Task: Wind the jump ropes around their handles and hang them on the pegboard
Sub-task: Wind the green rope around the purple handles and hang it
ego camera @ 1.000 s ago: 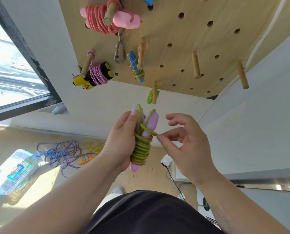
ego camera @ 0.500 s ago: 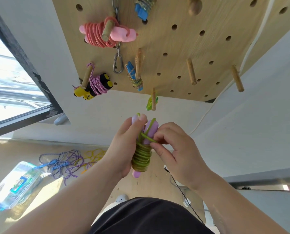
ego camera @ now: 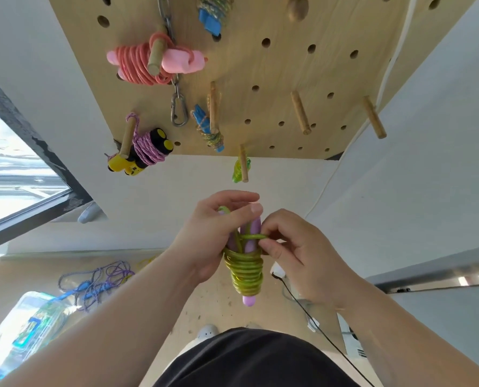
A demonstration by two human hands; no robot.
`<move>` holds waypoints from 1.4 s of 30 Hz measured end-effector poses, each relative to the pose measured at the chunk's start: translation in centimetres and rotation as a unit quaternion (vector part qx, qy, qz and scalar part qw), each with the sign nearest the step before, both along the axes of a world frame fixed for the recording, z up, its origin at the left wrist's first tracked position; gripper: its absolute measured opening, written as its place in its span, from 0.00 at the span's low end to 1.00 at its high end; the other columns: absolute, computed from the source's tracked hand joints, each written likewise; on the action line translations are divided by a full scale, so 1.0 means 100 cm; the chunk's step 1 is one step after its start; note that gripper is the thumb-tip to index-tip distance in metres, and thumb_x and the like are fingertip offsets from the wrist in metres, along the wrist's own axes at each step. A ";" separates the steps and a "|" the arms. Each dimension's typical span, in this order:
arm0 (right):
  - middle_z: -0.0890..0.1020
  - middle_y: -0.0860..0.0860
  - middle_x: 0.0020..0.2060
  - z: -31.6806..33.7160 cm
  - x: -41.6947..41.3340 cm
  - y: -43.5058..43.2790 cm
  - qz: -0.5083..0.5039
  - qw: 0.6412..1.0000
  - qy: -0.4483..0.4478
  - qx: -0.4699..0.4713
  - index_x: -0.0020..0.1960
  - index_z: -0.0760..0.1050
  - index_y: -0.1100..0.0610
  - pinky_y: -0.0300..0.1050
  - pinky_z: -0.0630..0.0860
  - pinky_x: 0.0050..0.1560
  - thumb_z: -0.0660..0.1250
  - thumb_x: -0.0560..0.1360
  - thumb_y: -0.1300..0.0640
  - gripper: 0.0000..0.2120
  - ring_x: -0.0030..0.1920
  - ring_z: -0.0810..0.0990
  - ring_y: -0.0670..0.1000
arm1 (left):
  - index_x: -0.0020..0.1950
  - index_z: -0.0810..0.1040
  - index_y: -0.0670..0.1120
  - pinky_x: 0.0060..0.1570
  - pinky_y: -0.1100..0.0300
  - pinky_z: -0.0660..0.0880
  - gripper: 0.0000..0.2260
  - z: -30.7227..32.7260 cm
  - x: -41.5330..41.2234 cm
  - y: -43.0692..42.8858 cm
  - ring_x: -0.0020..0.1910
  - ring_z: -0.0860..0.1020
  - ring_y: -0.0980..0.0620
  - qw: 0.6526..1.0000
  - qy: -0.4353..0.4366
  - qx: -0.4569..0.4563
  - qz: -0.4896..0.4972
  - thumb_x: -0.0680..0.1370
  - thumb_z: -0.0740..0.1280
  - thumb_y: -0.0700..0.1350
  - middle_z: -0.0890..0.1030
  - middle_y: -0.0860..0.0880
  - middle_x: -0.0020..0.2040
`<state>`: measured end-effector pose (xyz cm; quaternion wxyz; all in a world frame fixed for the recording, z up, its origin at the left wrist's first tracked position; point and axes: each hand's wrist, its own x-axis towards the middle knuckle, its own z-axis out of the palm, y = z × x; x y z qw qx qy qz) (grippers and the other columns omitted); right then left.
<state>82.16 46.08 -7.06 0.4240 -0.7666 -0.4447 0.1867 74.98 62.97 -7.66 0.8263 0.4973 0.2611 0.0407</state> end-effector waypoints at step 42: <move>0.82 0.41 0.35 0.143 0.164 0.082 0.063 0.967 -0.173 0.176 0.44 0.79 0.47 0.42 0.77 0.41 0.70 0.78 0.55 0.05 0.39 0.81 0.45 | 0.42 0.81 0.51 0.43 0.70 0.71 0.07 0.133 0.097 0.043 0.44 0.78 0.57 0.714 -0.126 0.666 0.173 0.78 0.69 0.50 0.81 0.56 0.40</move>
